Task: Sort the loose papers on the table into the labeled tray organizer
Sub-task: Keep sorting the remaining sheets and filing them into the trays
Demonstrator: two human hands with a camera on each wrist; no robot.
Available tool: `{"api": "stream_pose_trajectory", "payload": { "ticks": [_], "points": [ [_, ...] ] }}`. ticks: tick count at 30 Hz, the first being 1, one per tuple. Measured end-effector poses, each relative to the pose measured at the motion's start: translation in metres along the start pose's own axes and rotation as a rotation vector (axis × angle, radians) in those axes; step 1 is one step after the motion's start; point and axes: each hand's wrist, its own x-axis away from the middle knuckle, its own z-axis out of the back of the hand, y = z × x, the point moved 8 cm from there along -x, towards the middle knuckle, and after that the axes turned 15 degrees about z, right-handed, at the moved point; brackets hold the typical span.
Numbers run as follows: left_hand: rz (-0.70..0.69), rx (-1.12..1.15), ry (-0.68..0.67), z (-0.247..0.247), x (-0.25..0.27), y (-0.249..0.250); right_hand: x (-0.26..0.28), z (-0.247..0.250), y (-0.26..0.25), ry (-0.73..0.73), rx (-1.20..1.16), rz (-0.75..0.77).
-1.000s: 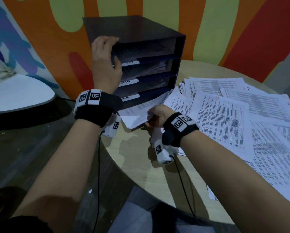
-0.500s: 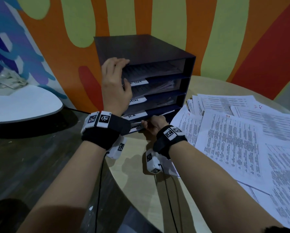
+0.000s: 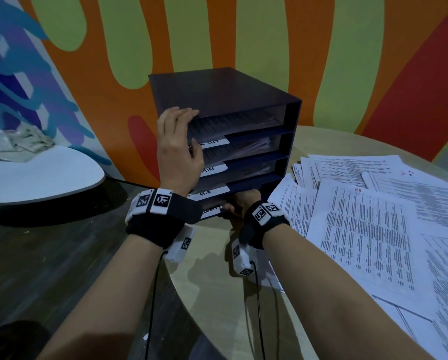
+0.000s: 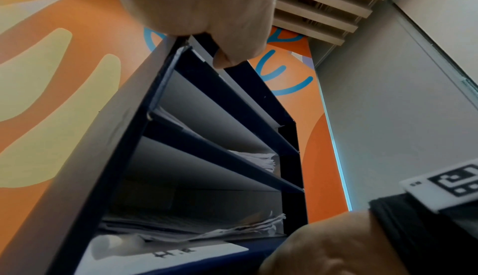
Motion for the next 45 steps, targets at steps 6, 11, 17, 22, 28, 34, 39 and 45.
{"api": "stream_pose_trajectory", "payload": {
  "ticks": [6,11,17,22,28,34,39,45],
  "points": [
    [0.058,-0.001,0.06,0.0,0.002,0.002,0.039,0.067,-0.036,0.057,0.149,0.058],
    [0.131,0.013,0.076,-0.001,0.002,0.007,0.08,0.2,-0.051,0.3,0.322,0.146],
    [0.185,-0.003,0.101,-0.004,0.026,0.043,0.14,0.35,-0.013,0.63,0.518,-0.057],
    [0.314,0.242,-0.426,-0.091,0.08,0.089,0.168,0.361,0.005,0.593,0.4,-0.104],
    [0.758,0.175,-1.236,-0.177,0.185,0.103,0.176,0.347,0.009,0.484,0.449,-0.154],
    [0.893,0.208,-1.231,-0.189,0.195,0.101,0.187,0.355,0.019,0.365,0.207,-0.014],
    [0.772,0.332,-1.319,-0.197,0.197,0.118,0.212,0.359,0.021,0.347,0.057,0.043],
    [0.674,0.247,-1.343,-0.201,0.207,0.133,0.23,0.38,0.023,0.513,0.163,0.097]
  ]
}}
